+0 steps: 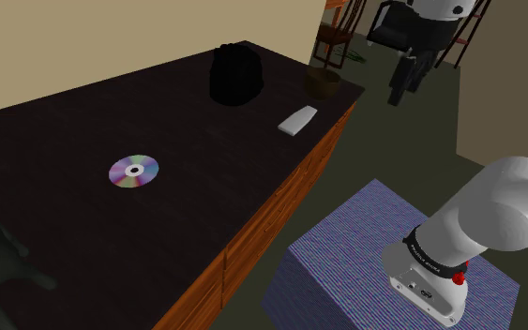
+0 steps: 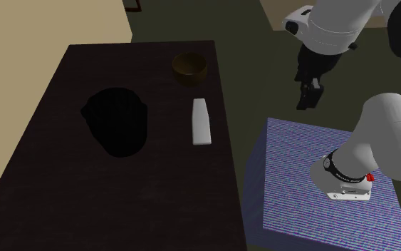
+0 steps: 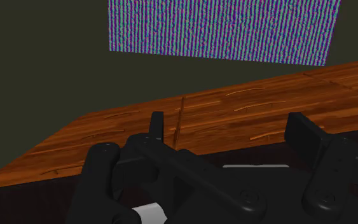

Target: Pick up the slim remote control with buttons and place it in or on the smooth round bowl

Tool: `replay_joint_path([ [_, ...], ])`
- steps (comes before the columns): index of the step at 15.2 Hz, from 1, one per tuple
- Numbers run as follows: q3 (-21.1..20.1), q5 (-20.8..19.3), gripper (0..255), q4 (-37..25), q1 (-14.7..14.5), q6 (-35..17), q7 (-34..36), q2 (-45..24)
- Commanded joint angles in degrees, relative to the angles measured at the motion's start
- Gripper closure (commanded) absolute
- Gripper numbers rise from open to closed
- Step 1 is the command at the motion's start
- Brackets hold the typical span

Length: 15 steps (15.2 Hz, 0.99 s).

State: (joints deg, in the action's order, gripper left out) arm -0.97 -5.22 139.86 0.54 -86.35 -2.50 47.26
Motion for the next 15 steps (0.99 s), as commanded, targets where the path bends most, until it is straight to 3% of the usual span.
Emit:
replay_joint_path([
  [1,0.0,0.0,0,0.0,0.0,0.0,0.0,0.0],
  [8,-6.0,5.6,0,0.3,4.5,-12.8,20.3,-11.8],
  [15,-10.1,7.7,0,-3.7,9.3,-24.7,39.5,-26.1],
])
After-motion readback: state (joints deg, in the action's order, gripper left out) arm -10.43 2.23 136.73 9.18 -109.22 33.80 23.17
